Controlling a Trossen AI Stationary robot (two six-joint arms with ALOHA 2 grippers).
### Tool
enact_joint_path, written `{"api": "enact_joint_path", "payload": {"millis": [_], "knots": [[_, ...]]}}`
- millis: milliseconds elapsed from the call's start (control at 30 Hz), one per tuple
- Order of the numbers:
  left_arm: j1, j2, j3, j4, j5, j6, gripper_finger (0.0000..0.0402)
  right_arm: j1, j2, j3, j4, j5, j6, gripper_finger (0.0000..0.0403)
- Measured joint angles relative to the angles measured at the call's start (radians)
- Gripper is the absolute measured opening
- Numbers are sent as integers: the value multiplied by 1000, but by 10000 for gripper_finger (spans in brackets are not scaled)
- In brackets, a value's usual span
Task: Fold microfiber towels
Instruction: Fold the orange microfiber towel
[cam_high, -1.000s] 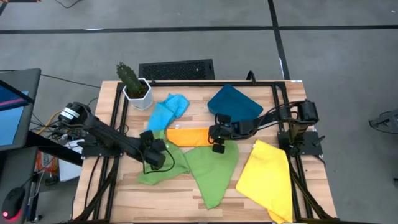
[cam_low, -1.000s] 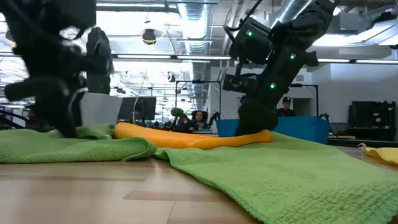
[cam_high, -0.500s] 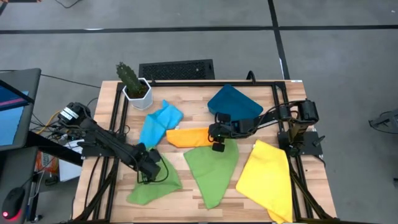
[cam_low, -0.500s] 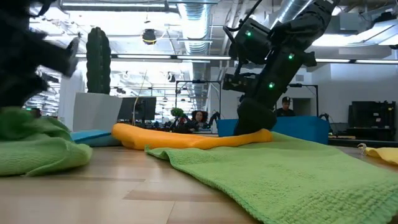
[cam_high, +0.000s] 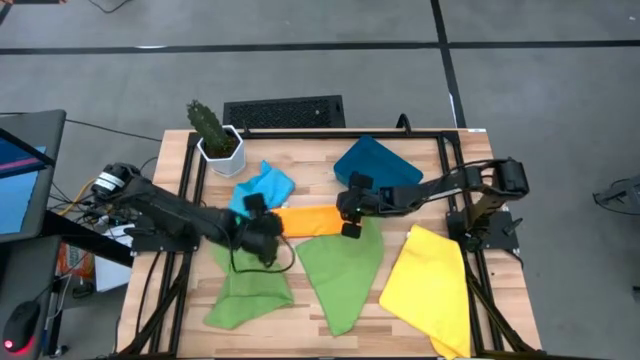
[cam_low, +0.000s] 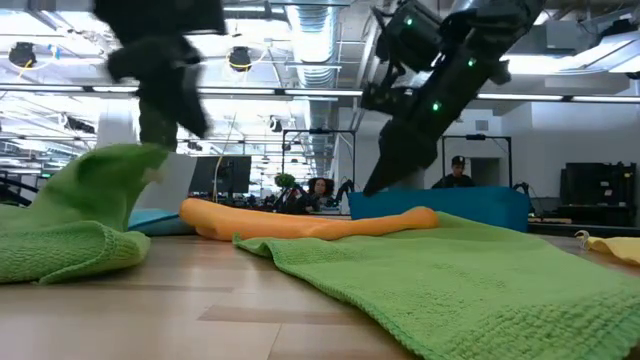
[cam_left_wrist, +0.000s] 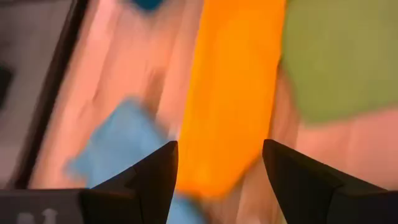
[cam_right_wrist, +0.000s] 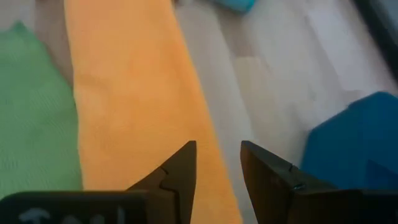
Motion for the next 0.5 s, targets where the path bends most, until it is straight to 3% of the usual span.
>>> {"api": "enact_joint_path", "payload": {"millis": [100,233,500], "knots": [[78,-3,-43,218,126,165,228,-1,-27,0,-27,-24,18,150],[172,0,-141,420,297,248,228,18,-32,-1,-55,-63,46,150],[291,16,-312,715,392,264,228,69,8,-2,-57,-84,40,150]]}}
